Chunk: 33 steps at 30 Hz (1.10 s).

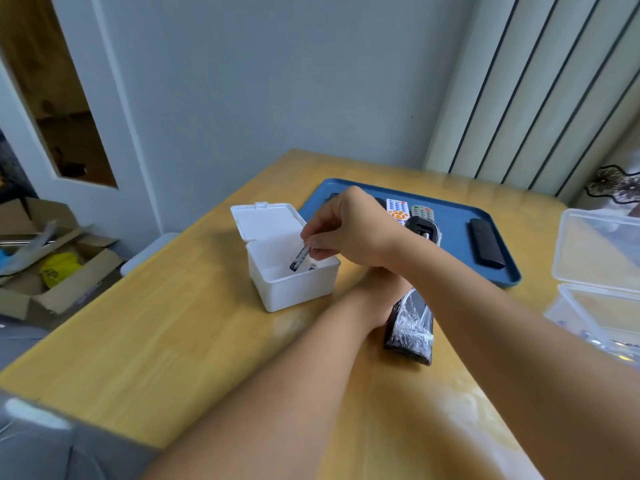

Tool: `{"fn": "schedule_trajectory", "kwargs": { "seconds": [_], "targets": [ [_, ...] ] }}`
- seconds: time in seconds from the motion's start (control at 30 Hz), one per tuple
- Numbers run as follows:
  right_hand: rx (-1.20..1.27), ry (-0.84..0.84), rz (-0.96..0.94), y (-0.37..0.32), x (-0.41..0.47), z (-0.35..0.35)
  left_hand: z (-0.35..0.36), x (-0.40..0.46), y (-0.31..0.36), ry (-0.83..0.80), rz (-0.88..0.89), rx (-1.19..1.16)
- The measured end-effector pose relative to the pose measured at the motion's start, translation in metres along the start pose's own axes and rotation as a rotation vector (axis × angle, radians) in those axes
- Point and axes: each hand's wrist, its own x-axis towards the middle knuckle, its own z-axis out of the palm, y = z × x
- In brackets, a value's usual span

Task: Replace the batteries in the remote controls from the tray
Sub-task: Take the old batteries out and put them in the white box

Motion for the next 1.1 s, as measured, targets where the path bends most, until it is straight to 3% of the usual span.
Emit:
{"fn": "schedule_trajectory", "kwargs": {
  "seconds": [0.03,0.13,0.27,0.33,0.43,0.77,1.1],
  "targets": [
    [-0.002,0.032,-0.008,-0.002,-0.001,-0.002,0.003,0.002,-0.003,-0.027,0.123,0.227],
    [-0.152,0.19,-0.092,-0.003,-0.012,-0.019,0.004,-0.006,0.005,-0.166,0.036,-0.176],
    [-0.265,0.509,-0.01,0.038,-0.059,-0.067,0.013,0.001,0.011,-0.146,0.041,-0.394],
    [-0.261,0.591,0.088,0.065,-0.09,-0.082,0.016,0.005,0.01,-0.168,0.039,-0.418],
    [-0.22,0.578,0.157,0.087,-0.124,-0.081,0.018,0.006,0.008,-0.194,0.063,-0.41],
    [-0.146,0.66,0.054,0.098,-0.132,-0.084,0.032,-0.005,0.013,-0.361,0.233,-0.309],
    [-0.142,0.7,0.058,0.101,-0.129,-0.089,0.035,-0.006,0.013,-0.371,0.253,-0.271]
  ]
}}
